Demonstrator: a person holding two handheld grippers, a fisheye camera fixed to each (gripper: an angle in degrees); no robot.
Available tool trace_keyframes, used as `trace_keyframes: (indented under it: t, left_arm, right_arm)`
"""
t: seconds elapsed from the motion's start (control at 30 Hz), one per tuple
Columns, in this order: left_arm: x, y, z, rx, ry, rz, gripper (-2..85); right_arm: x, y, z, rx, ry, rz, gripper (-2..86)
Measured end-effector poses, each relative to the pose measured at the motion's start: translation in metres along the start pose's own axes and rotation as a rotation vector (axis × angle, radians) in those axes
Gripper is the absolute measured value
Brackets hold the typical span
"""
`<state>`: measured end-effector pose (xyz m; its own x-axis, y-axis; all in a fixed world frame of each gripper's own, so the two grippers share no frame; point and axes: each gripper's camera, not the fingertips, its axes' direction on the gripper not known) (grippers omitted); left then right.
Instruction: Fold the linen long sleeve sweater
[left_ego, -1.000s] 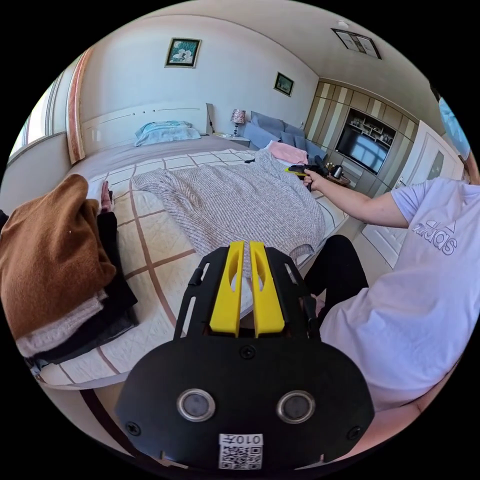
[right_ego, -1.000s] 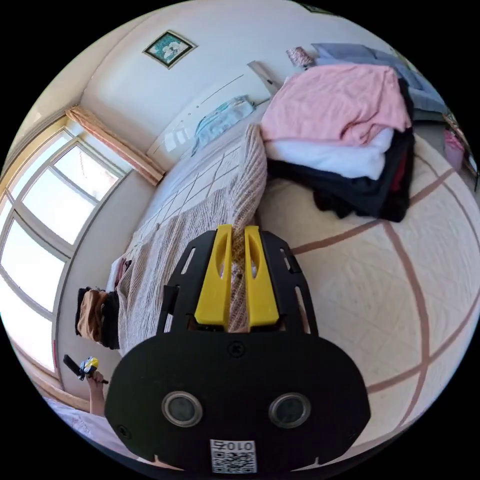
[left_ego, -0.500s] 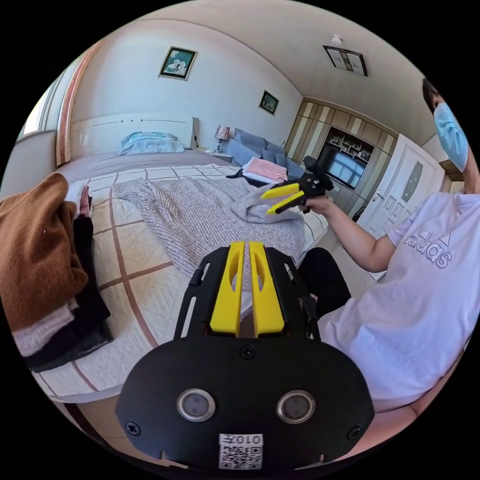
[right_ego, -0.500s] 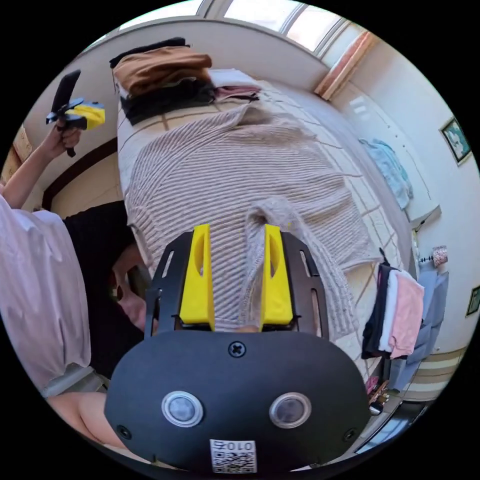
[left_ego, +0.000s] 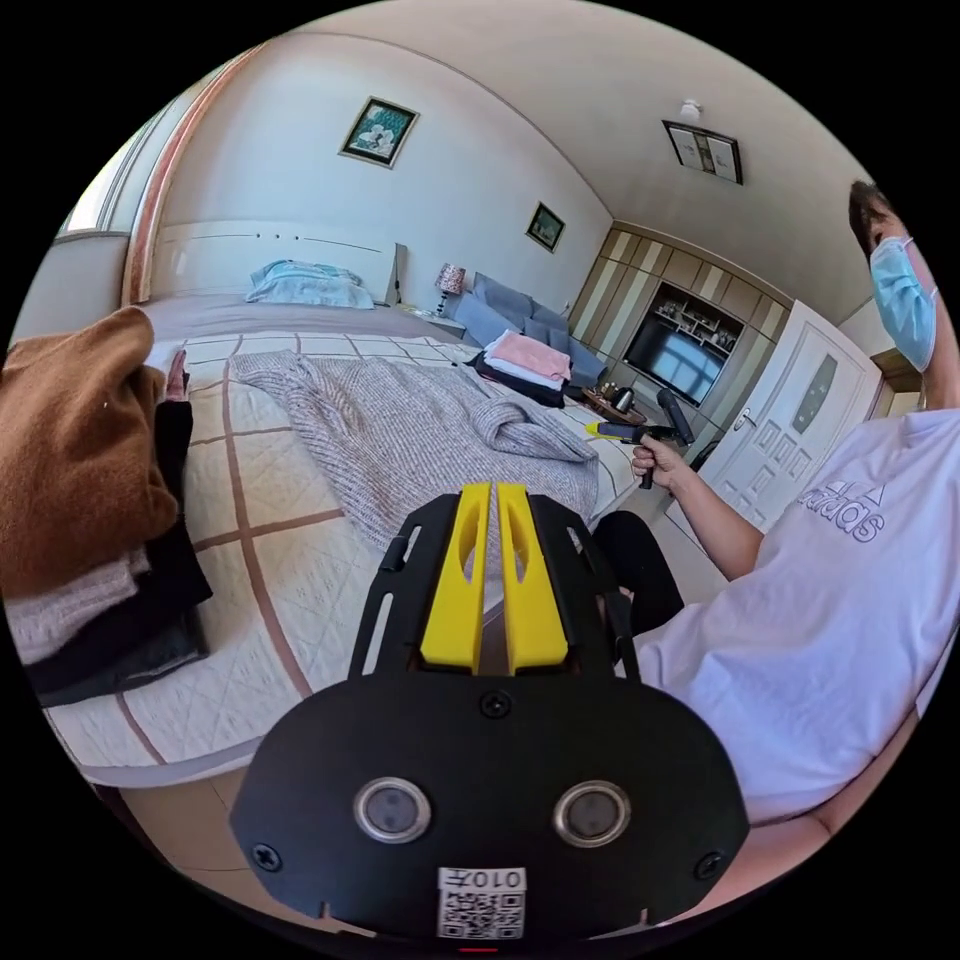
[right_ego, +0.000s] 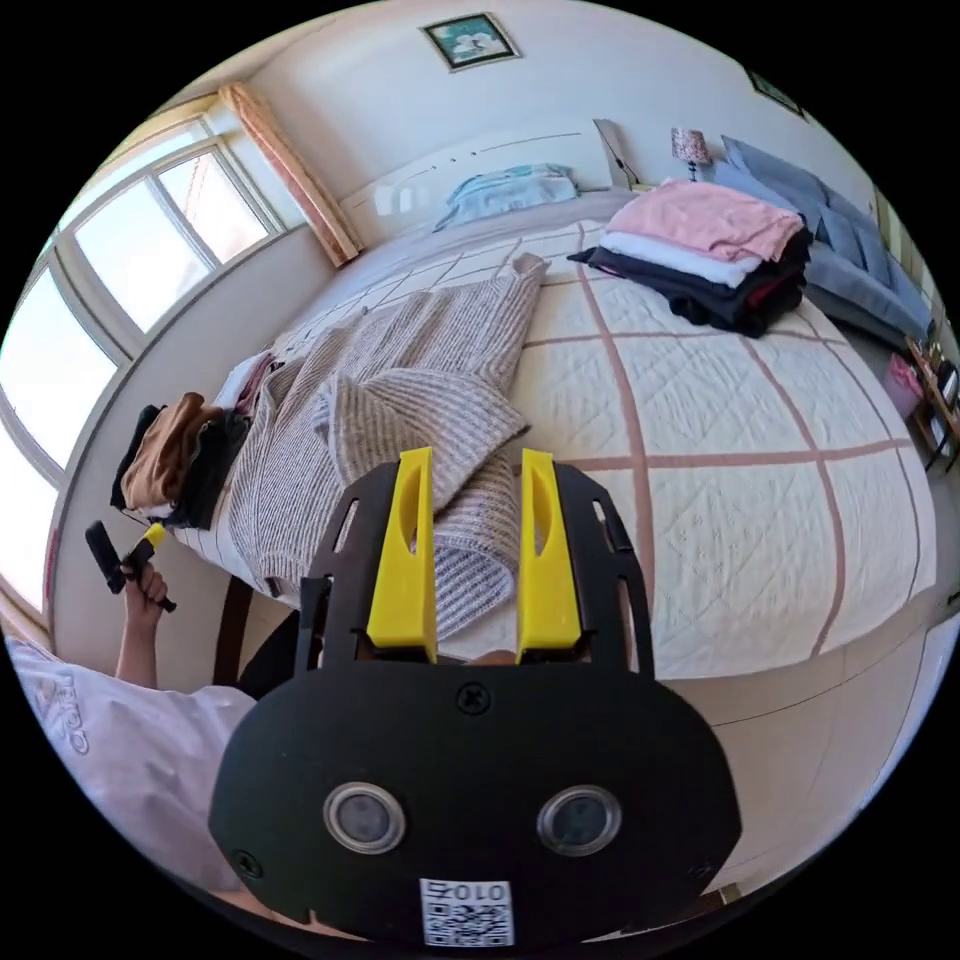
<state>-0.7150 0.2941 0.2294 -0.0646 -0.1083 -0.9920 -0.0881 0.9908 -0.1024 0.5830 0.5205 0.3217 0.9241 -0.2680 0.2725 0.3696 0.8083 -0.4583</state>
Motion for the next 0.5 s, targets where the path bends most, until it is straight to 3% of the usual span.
trace_keyframes:
  t: [0.13,0.4,0.5]
  left_arm:
    - [0.010,-0.005,0.009,-0.030,0.006,0.044,-0.1]
    - [0.008,0.012,0.000,-0.068,-0.029,0.035,-0.1]
    - [-0.006,0.022,0.001,-0.025,0.000,-0.022,-0.1]
  right_arm:
    - [0.023,-0.016,0.033,-0.097,-0.196,0.064,7.9]
    - [-0.047,-0.048,-0.014,0.001,0.329,-0.148,3.7]
    - [-0.069,-0.074,-0.039,0.024,0.148,-0.185,4.1]
